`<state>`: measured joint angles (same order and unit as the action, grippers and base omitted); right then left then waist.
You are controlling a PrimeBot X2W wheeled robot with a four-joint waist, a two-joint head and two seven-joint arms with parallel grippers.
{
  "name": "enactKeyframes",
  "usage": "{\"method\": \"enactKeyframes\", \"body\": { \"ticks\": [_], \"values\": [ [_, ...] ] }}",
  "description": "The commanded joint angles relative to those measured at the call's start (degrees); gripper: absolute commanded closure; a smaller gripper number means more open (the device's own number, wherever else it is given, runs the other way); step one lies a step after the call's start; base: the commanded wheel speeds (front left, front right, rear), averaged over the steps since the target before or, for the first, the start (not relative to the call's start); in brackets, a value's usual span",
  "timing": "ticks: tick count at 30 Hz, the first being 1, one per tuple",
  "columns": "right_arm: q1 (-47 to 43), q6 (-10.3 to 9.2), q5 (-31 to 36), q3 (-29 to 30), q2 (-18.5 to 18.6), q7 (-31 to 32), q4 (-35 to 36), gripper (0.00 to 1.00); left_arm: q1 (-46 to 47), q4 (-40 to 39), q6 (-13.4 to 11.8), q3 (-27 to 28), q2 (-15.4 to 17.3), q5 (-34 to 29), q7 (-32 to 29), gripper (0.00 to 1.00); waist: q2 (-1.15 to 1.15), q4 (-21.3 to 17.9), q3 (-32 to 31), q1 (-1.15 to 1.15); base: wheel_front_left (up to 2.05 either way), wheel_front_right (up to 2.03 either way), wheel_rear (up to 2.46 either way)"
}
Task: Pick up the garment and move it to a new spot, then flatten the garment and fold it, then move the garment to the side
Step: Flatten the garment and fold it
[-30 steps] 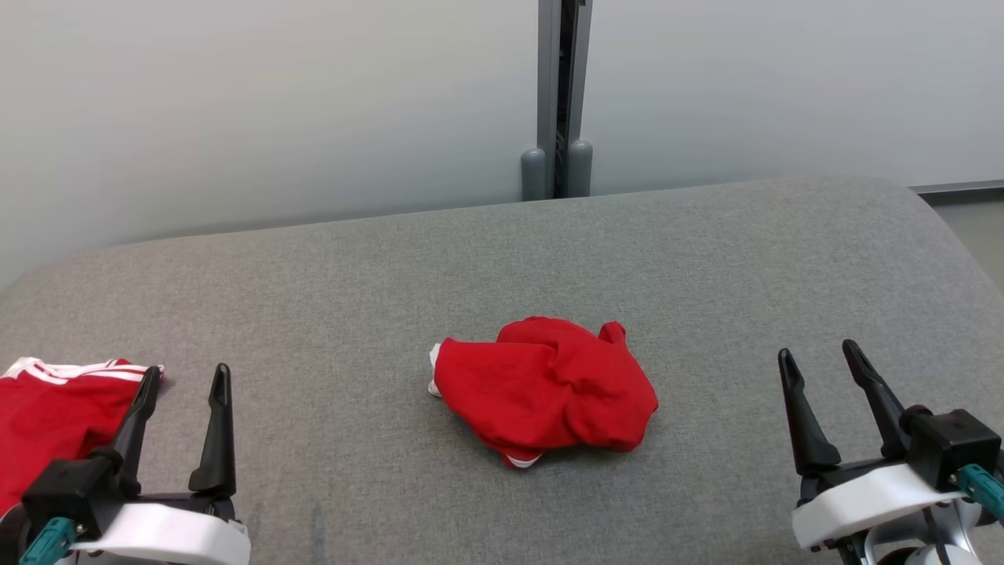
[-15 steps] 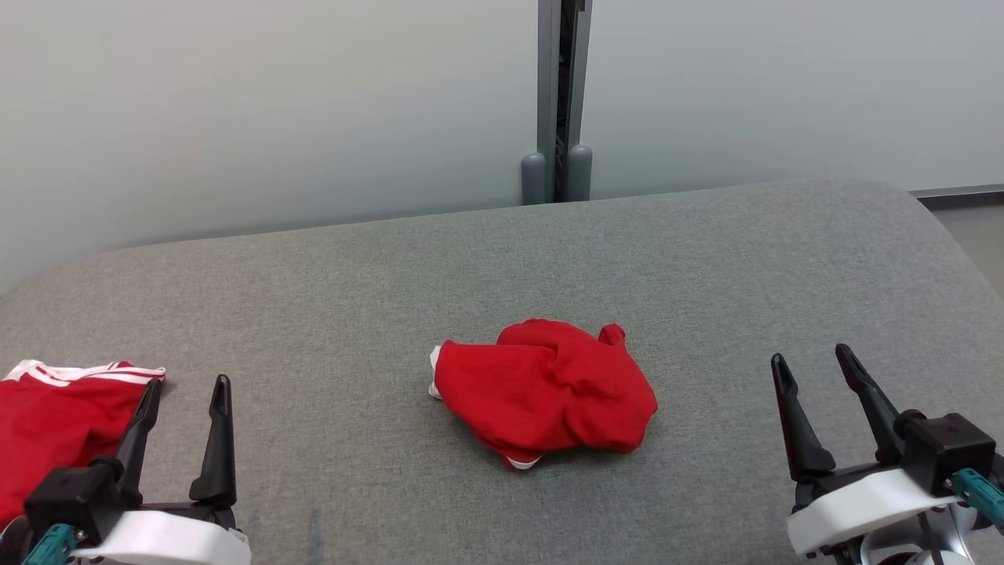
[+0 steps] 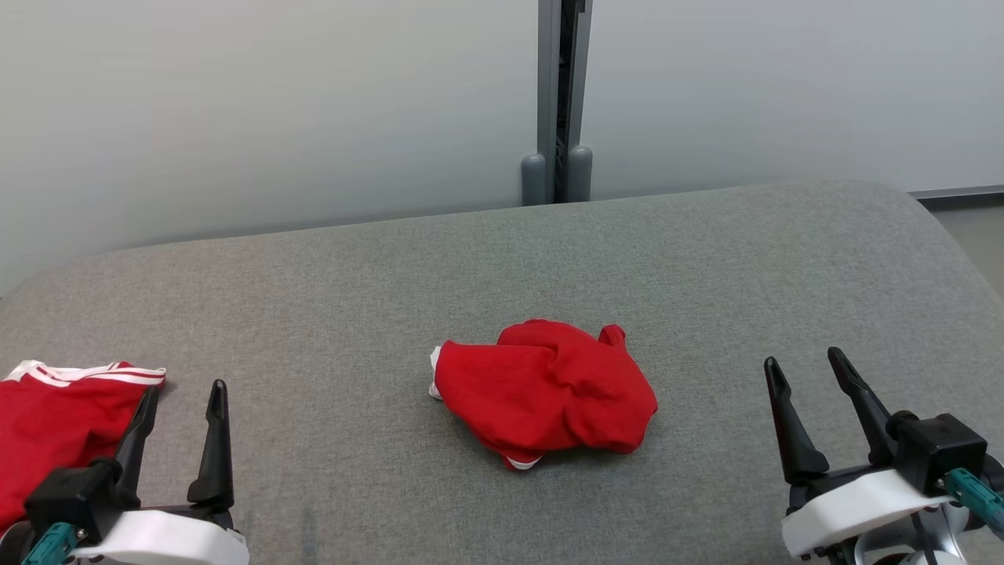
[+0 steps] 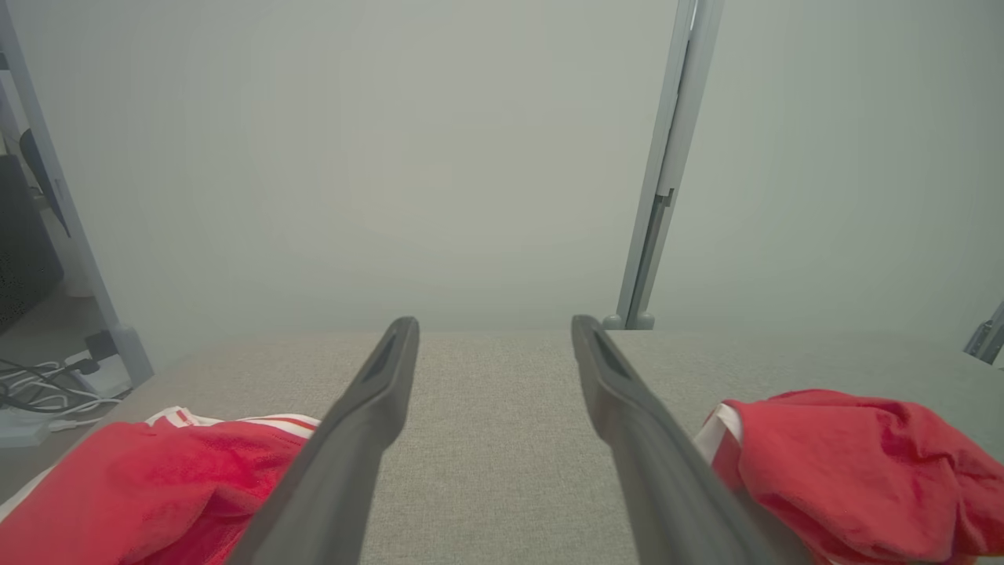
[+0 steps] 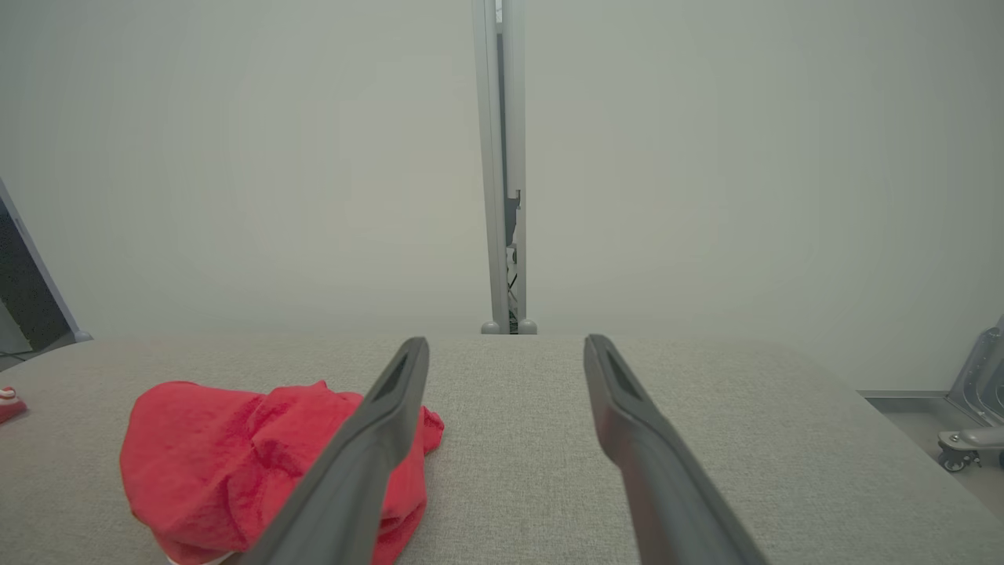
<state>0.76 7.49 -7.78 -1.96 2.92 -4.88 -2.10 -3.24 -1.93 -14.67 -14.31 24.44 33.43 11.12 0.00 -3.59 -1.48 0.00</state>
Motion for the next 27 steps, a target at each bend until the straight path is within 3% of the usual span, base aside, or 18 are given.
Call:
{"method": "enactKeyframes", "body": {
  "ticks": [1,8,13,27],
  "values": [
    [0.51,0.01,-0.28,0.15,0.14,-0.28,0.07,0.00,0.32,0.08,-0.15,0.03,0.24,0.20,0.00,0.00,0.00,0.01,0.02,0.00,0.00,0.00,0.00],
    [1.39,0.01,-0.52,-2.35,0.51,0.10,-0.60,0.00,0.67,0.07,-0.47,-0.21,0.01,0.34,-0.05,0.00,0.00,0.36,0.24,0.00,0.00,0.00,0.00],
    [3.09,0.01,-0.98,-8.03,2.31,0.92,-1.74,0.00,1.21,0.23,-0.57,-0.57,-0.39,0.35,-0.02,0.00,0.00,1.02,0.60,0.00,0.00,0.00,0.00],
    [16.41,0.00,-4.03,-38.68,11.51,6.26,-10.68,0.00,4.09,1.99,0.50,-2.42,-2.03,-0.28,1.06,0.00,0.00,4.45,4.40,0.00,0.00,0.00,0.00]
  ]
}}
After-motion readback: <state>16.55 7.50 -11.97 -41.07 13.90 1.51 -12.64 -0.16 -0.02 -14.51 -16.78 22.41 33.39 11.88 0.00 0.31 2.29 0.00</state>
